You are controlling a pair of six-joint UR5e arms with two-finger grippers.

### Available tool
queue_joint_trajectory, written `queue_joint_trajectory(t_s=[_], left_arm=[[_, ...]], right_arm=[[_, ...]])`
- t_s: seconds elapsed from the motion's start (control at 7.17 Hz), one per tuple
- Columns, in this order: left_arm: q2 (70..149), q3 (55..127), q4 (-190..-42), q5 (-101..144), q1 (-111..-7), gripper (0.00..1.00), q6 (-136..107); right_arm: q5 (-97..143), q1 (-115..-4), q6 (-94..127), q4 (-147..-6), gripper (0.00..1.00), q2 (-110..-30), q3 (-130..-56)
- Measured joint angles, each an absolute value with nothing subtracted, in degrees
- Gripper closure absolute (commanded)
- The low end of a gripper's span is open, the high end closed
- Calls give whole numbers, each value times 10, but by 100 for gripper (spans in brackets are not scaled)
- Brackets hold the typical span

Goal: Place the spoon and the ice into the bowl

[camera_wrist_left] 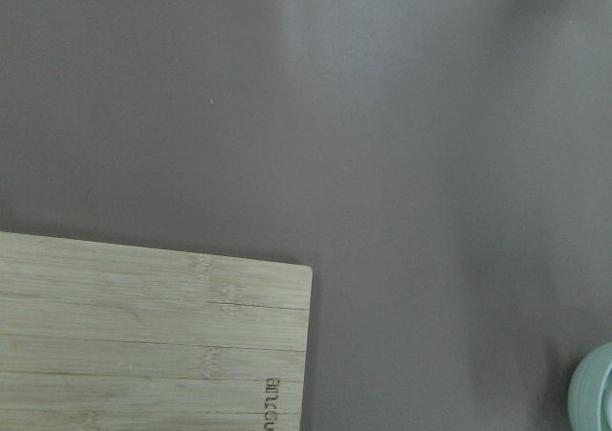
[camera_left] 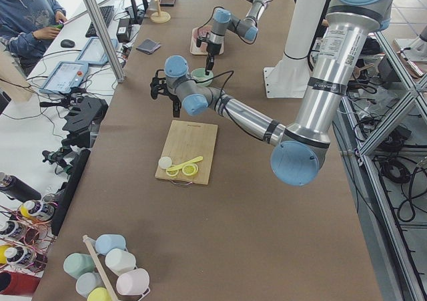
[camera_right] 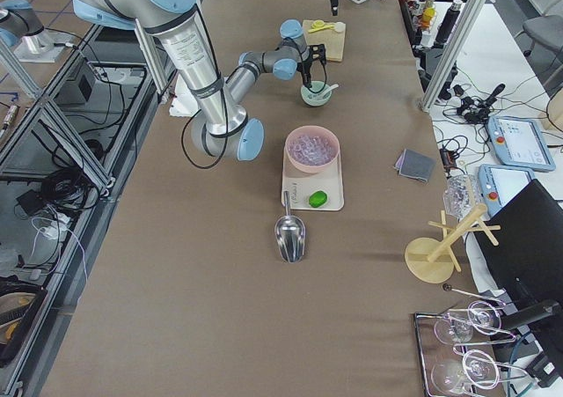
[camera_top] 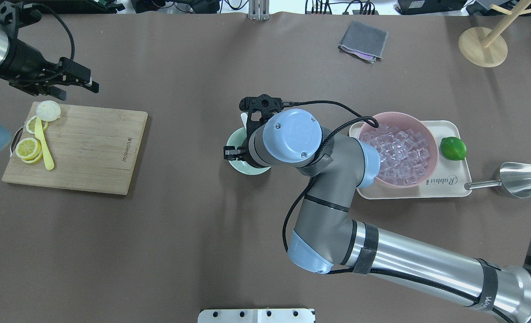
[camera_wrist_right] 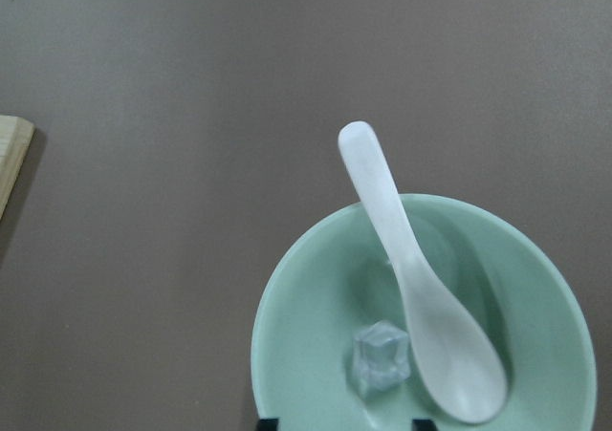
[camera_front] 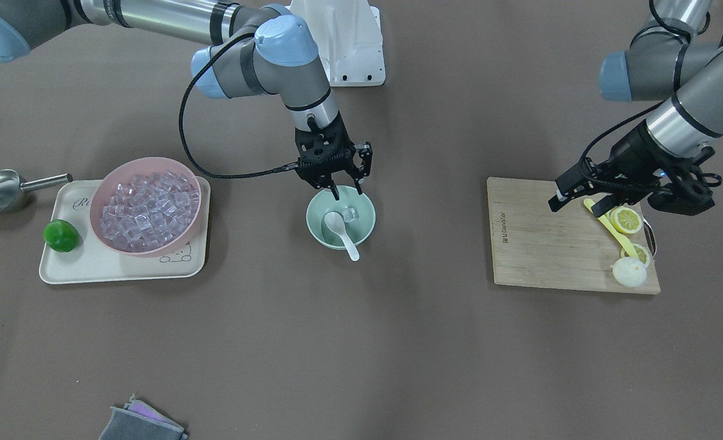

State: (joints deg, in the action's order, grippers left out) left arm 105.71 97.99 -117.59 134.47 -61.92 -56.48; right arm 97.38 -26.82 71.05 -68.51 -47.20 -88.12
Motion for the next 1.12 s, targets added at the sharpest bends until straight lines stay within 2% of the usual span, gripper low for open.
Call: queue_joint_trajectory(t_s=[0.28, 0.56, 0.84, 1.12], left_arm=[[1055, 961, -1174, 1342, -621, 1, -561], [1050, 957, -1173, 1341, -631, 1, -544], [1025, 961, -1173, 1344, -660, 1, -487], [962, 960, -1173, 1345, -707, 1, -357]], right_arm=[[1032, -322, 700, -688, 0, -524, -924], [1195, -474, 578, -733, 0, -636, -1016], [1273, -595, 371, -803, 0, -717, -1036], [1294, -675, 210, -846, 0, -782, -1036]])
